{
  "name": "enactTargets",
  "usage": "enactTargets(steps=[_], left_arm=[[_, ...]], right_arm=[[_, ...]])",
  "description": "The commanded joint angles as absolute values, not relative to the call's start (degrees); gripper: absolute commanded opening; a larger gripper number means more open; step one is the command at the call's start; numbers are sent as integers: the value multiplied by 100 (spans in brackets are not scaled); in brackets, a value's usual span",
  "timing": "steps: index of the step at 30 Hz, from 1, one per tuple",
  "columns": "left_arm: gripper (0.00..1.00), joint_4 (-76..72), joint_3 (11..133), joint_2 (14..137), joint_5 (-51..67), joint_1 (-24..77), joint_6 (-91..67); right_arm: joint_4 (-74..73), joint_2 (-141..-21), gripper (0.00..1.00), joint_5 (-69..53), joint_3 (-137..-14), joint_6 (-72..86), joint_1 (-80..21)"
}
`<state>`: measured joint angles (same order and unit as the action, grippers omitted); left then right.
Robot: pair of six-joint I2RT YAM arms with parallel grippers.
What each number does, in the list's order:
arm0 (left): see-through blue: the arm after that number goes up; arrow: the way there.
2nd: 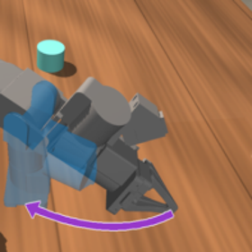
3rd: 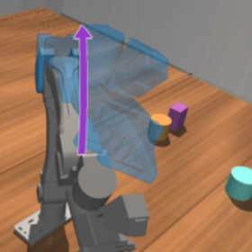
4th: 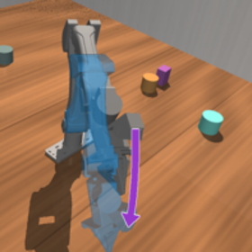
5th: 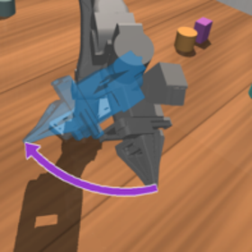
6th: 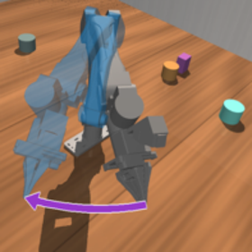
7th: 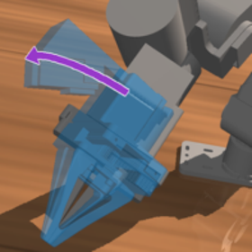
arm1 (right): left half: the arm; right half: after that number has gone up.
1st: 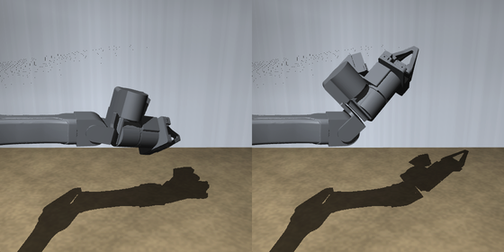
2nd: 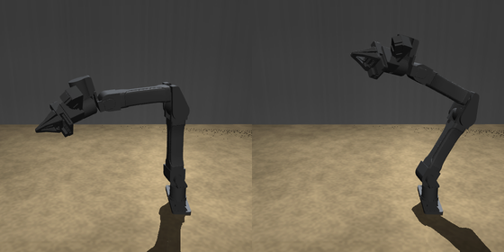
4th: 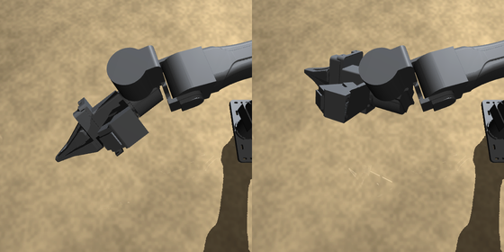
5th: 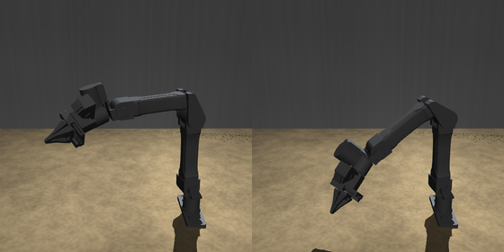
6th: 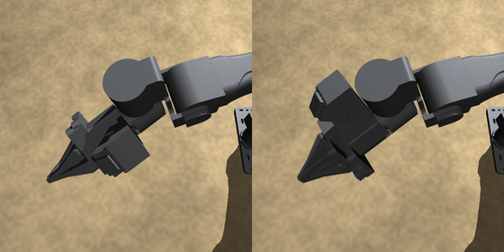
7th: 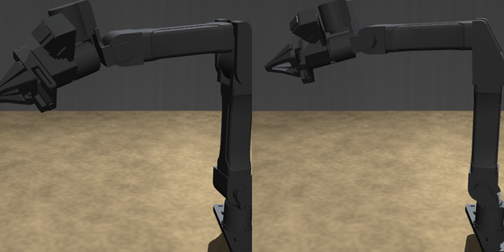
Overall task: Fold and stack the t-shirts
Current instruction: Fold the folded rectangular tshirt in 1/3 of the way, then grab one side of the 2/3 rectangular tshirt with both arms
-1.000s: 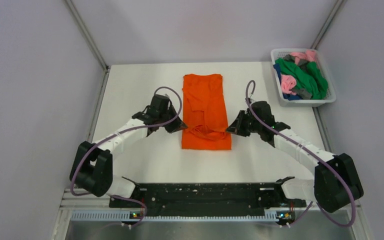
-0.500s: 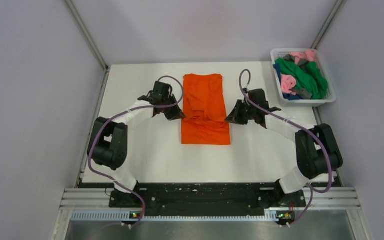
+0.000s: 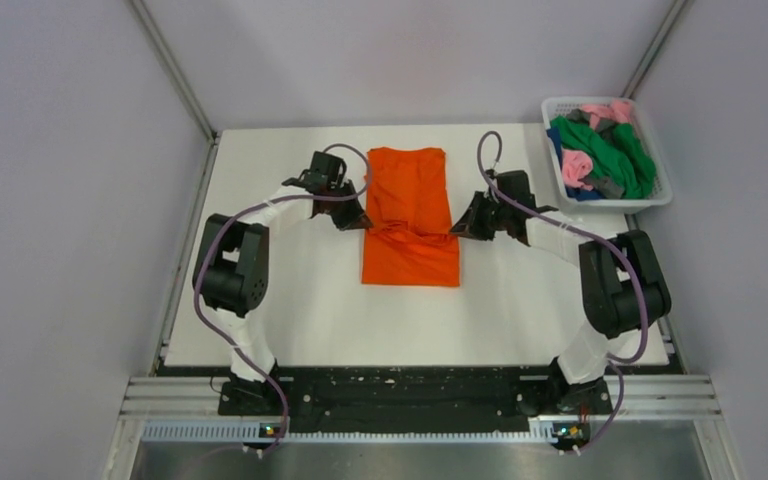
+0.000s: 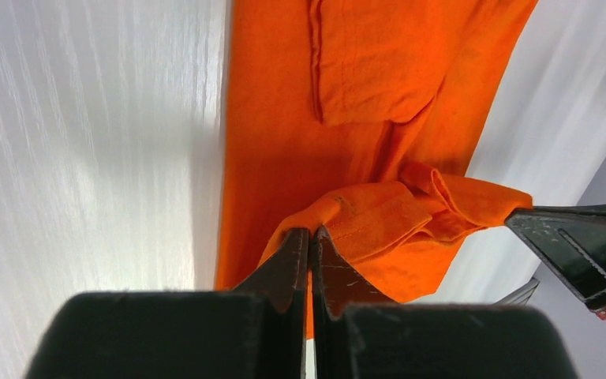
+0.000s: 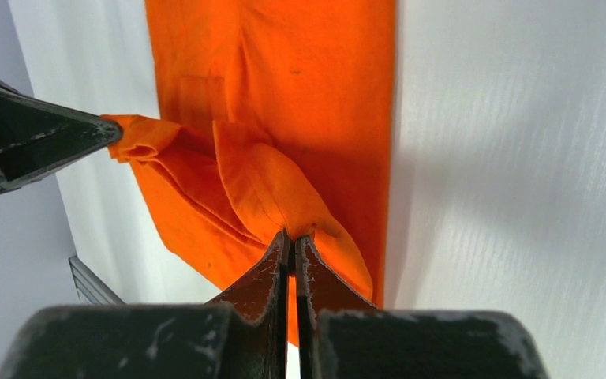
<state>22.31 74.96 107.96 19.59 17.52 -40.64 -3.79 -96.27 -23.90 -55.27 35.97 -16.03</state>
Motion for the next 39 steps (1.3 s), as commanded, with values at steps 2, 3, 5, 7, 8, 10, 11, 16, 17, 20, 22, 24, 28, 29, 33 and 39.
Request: enactTargets(steps=[2,3,5,7,8,10,11,16,17,20,22,24,28,29,33,39], left_arm=[[33,2229,8181,11192,2221,1612,-3745],[53,2251,8309,11281,2253,1590,-3715],[94,2282,8623,11458,2301,1505,-3632],[99,2530,8997,11577,2354,1395,-3612],[99,2679,9134,11585,2371,1351,-3599],[99,2763,9115,11364,2275,1319,-3568],[99,2723,8975,11069,2190,1318,-3561],[99,2130,7423,9805,2192,1350,-3654],[99,2068,7070,9604,2192,1386,-3681],[99,1895,6140,9142,2146,1568,-3808],[99,1743,5592,8968,2147,1736,-3939],[98,1697,5253,8899,2081,1902,-4045],[90,1414,4814,8916,2072,2042,-4234],[87,1381,4783,8957,2071,2044,-4274],[73,1300,4739,9180,1974,2147,-4342],[45,1250,4771,9585,1884,2185,-4376]], right_arm=[[-51,-10000,15,-2351,-5976,3522,-1458],[-53,-10102,20,-2333,-6106,3526,-1431],[-57,-10307,30,-2320,-6460,3595,-1358],[-162,-10389,41,-2315,-6748,3661,-1310],[-263,-10358,49,-2219,-6836,3646,-1303],[-385,-10166,70,-2072,-6791,3594,-1307],[-423,-10018,79,-1992,-6664,3553,-1303],[-294,-9132,96,-2149,-5489,3476,-1313],[-177,-8853,96,-2228,-5183,3502,-1322],[-106,-8276,96,-2325,-4364,3547,-1484],[-306,-7982,96,-2199,-4042,3438,-1688],[-584,-7740,96,-1995,-3805,3369,-1923],[-731,-7430,92,-1846,-3383,3390,-2203],[-737,-7407,92,-1826,-3309,3397,-2220],[-738,-7393,87,-1618,-3182,3435,-2243],[-516,-7619,77,-1487,-3196,3434,-2368]])
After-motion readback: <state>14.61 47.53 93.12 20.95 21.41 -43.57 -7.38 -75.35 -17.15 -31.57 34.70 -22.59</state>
